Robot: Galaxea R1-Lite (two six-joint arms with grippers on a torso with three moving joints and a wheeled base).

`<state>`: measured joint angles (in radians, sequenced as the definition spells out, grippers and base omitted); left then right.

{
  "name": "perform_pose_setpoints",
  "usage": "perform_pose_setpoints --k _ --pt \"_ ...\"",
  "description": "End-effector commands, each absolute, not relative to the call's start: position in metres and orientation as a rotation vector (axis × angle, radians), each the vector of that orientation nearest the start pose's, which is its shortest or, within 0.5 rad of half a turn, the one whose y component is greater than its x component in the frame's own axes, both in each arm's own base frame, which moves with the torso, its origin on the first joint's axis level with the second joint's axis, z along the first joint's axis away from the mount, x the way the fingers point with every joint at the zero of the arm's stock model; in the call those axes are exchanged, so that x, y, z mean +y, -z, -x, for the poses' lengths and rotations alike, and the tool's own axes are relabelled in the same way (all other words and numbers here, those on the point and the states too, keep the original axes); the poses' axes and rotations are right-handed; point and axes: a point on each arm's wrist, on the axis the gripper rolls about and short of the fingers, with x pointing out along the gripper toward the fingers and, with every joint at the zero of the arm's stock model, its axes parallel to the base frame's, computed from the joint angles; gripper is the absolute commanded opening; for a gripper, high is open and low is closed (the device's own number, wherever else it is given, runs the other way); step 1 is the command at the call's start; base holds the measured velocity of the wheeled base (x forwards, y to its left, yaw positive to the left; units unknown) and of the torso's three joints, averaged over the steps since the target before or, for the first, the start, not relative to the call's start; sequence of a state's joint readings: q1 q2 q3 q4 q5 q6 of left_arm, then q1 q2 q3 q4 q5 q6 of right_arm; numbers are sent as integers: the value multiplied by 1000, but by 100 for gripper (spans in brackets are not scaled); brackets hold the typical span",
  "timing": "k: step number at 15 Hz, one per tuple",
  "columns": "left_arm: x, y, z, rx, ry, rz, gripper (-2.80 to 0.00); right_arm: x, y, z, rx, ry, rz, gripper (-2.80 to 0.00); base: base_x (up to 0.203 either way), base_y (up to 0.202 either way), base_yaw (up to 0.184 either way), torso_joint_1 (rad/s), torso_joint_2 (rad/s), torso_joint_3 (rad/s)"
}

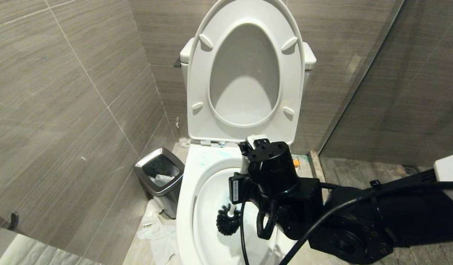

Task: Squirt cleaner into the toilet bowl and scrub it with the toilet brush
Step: Scrub the toilet bowl

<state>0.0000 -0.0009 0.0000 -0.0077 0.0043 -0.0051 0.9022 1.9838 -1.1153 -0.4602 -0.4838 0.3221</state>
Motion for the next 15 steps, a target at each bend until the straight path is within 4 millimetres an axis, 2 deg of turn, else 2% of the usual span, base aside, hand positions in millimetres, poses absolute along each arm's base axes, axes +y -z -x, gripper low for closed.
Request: perform_pose_setpoints --k 1,3,5,8,10,12,13,15 --pt "0 -75 22 -2 -6 5 -280 309 -150 -246 363 -378 -63 -280 0 0 0 0 0 0" --pt "0 -75 22 -2 -5 5 -280 327 -152 -260 332 -380 -83 -280 0 0 0 0 0 0" --pt "0 -75 22 -2 -5 6 -280 336 -144 -281 315 -357 -69 -280 0 0 0 0 0 0" --pt "0 -75 22 -2 -5 5 -280 320 -140 -313 297 -283 -30 -280 0 0 0 0 0 0" --pt "0 -75 22 -2 -5 5 -280 310 -144 -319 289 -258 -35 -280 0 0 0 0 0 0" --pt "0 -75 22 -2 -5 6 -280 310 -143 -321 292 -258 -34 -280 0 0 0 0 0 0" --pt "0 -75 22 -2 -5 5 -280 312 -136 -322 304 -257 -25 -280 0 0 0 0 0 0" --pt "0 -75 22 -2 -5 5 -280 317 -108 -329 350 -248 7 -280 0 0 0 0 0 0"
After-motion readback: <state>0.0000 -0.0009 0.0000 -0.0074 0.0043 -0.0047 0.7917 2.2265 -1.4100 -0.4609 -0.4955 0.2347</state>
